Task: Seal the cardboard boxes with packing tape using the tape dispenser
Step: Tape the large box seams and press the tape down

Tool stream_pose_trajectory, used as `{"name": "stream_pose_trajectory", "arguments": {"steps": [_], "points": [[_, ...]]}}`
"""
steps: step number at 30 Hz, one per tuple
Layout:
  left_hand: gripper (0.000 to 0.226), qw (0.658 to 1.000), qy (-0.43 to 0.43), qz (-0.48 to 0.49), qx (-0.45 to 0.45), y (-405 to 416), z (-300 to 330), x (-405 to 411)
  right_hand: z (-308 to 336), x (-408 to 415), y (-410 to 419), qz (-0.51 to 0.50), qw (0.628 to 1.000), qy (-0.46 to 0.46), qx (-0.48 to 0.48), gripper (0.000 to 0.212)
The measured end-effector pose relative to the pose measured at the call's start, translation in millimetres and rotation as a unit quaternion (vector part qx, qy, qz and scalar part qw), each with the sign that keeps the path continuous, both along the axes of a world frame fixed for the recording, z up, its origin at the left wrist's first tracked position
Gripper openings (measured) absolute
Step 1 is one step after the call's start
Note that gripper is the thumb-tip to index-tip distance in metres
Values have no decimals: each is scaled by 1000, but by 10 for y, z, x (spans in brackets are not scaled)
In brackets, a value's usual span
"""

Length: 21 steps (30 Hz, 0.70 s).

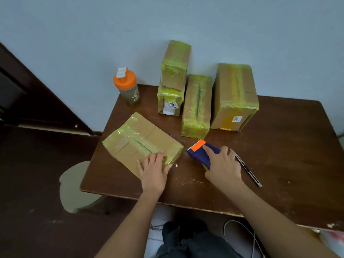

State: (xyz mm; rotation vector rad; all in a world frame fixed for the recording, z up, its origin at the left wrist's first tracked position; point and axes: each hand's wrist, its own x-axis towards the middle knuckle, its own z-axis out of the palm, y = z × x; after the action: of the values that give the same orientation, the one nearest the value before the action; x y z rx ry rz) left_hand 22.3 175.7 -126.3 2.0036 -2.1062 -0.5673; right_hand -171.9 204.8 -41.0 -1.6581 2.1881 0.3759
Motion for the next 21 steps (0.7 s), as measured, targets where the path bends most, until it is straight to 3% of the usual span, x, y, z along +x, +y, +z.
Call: {"name": "stream_pose_trajectory", "arguments": {"steps": [16,21], "points": [[34,995,-90,-4,-52,-47,-139,-155,-221,-133,-70,13,1000,-12,18,84],[56,998,-46,-26,-35,-68,-79,-56,-177,-141,-113,54,998,16,35,84]]}}
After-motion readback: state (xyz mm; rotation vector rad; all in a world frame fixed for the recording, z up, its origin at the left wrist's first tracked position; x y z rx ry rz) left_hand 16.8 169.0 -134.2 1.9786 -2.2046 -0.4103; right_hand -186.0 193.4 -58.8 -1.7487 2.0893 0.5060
